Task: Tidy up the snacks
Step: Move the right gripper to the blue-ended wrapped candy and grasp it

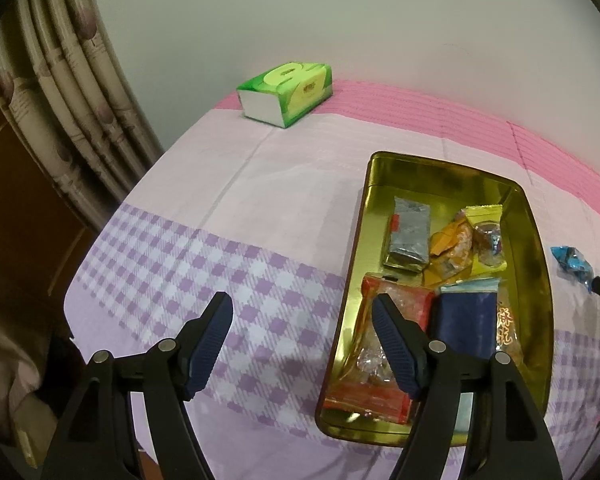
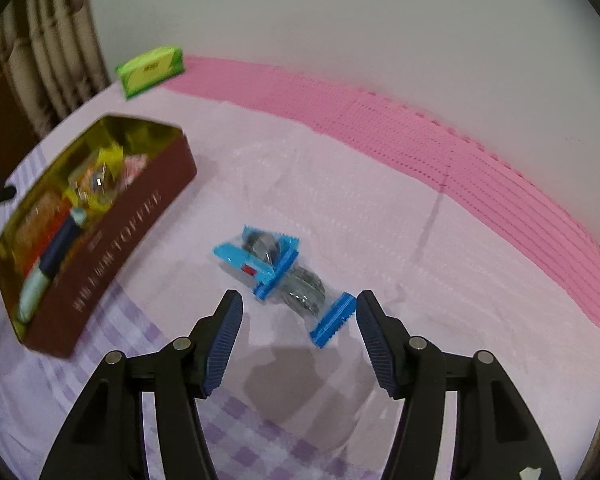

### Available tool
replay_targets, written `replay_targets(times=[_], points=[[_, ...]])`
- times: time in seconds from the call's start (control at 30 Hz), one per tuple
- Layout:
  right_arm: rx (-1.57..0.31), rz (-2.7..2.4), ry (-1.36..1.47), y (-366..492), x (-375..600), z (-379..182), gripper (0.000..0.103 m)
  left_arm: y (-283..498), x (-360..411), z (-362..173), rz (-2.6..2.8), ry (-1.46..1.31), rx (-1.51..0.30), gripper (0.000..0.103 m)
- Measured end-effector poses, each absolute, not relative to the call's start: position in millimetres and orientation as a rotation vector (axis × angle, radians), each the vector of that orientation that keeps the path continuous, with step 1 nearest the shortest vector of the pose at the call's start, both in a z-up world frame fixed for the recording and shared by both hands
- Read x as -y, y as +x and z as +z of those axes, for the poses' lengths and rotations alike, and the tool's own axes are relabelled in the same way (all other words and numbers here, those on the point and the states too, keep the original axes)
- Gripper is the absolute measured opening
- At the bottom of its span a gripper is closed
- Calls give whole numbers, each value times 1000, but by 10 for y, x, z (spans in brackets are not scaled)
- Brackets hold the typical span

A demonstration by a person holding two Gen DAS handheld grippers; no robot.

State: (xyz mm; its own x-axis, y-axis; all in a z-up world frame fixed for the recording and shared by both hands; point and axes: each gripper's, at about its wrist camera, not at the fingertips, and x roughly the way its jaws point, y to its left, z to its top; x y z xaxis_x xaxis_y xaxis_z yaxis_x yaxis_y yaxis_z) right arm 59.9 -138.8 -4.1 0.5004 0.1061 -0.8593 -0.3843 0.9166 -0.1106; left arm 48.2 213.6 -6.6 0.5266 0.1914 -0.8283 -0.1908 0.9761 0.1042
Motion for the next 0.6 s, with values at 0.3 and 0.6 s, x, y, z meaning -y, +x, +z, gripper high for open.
replay_targets(times=[0.3,0.6], points=[[-1051,444,-352,832,1409,-240,56,502,-2101,-121,225,11,-994,74],[-1074,504,-296,730,1339,-306,56,526,-2109,-185,234,15,-1004,74]])
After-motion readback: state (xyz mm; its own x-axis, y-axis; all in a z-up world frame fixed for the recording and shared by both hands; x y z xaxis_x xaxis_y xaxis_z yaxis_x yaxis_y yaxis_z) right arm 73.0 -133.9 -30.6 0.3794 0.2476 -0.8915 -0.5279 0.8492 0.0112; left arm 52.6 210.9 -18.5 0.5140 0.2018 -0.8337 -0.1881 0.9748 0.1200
